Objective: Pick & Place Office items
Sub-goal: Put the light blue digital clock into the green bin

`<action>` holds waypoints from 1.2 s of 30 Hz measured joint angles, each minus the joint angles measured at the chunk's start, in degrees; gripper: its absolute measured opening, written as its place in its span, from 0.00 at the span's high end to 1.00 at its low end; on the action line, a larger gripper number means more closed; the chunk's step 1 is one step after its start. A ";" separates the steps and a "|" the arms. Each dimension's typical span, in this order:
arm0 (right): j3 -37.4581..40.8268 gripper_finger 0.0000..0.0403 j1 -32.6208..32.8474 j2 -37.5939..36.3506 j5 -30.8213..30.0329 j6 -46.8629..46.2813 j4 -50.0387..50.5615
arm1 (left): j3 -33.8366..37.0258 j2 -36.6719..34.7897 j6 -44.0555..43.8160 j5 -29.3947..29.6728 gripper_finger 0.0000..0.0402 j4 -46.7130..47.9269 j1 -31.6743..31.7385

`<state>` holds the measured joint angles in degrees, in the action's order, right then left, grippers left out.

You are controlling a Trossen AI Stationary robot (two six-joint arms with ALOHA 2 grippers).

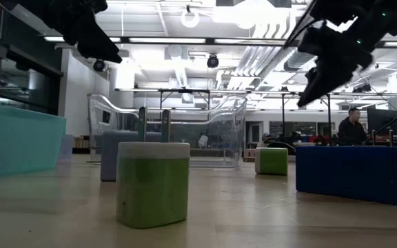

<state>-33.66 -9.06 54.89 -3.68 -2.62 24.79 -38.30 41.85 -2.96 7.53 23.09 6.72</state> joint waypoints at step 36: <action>-14.55 0.60 -11.47 12.50 0.86 -63.77 39.29 | 0.00 0.00 0.00 0.00 0.39 0.00 0.00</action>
<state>-48.21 -20.53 67.40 -2.83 -66.38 64.07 -38.30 41.85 -2.96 7.53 23.09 6.72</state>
